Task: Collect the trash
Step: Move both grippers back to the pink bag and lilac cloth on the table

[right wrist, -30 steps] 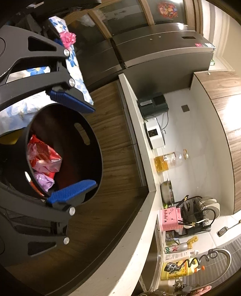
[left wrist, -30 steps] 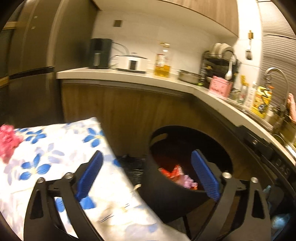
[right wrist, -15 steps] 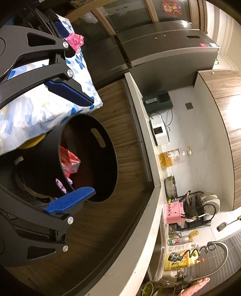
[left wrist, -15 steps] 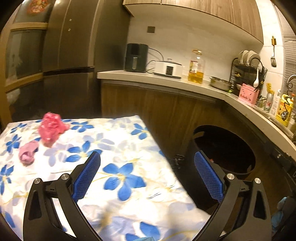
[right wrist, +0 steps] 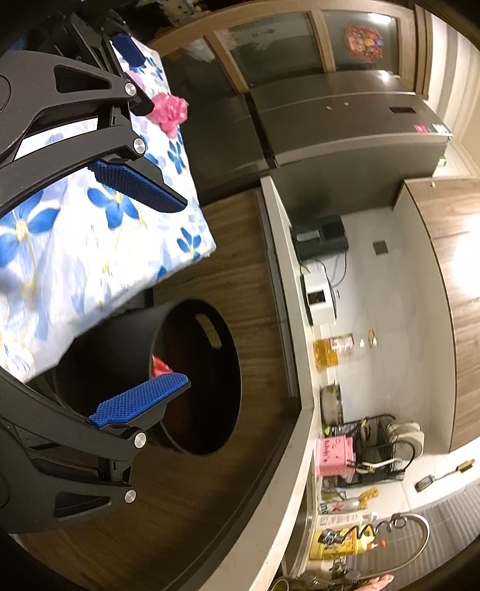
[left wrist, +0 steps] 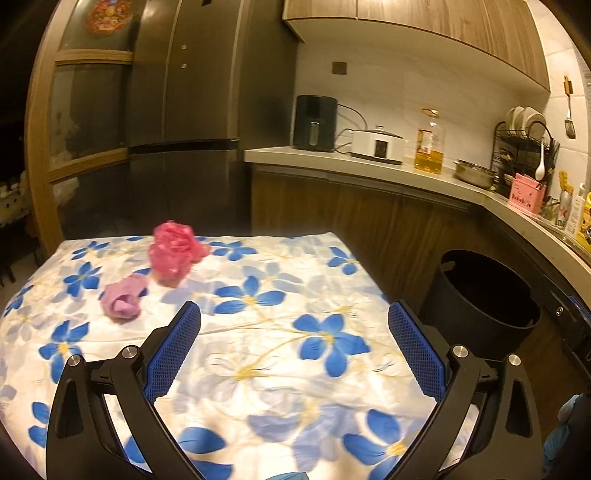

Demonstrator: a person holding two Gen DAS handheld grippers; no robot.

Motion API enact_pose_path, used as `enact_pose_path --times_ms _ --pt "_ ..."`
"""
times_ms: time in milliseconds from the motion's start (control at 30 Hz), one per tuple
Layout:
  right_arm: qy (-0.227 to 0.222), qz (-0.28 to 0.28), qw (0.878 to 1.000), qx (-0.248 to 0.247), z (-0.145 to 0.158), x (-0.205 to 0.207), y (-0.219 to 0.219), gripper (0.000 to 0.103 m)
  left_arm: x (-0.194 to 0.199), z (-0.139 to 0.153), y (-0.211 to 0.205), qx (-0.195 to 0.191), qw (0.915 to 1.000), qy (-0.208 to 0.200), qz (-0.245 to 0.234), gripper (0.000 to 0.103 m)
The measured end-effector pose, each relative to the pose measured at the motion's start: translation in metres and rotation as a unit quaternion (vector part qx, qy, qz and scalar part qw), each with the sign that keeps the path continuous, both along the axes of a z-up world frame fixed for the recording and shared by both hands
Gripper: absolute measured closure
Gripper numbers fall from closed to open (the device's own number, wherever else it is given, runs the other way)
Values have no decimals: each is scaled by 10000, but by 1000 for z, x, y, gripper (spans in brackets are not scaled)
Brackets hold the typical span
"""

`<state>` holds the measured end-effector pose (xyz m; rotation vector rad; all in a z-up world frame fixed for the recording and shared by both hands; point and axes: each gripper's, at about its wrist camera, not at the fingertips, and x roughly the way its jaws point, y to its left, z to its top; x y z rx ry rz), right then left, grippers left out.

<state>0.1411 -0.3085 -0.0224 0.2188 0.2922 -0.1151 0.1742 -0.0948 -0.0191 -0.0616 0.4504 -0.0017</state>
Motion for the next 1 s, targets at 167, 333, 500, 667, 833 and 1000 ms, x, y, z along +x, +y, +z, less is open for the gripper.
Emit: enact_pose_path --times_ms 167,333,500,667,833,1000 --pt "12 195 9998 -53 -1 4 27 15 -3 0 25 -16 9997 -12 242 6" --pt "70 398 9991 -100 -5 12 54 15 -4 -3 53 -95 9987 17 505 6" --pt "128 607 9979 -207 -9 22 78 15 -2 -11 81 -163 9966 91 797 6" --pt "180 846 9960 -238 -15 34 103 15 4 -17 107 -121 9930 130 1167 6" --pt "220 1111 9933 -233 -20 47 128 15 16 -23 140 -38 9867 132 1622 6" --pt "238 1377 9899 -230 -26 62 154 16 35 -30 167 -40 9805 252 1946 6"
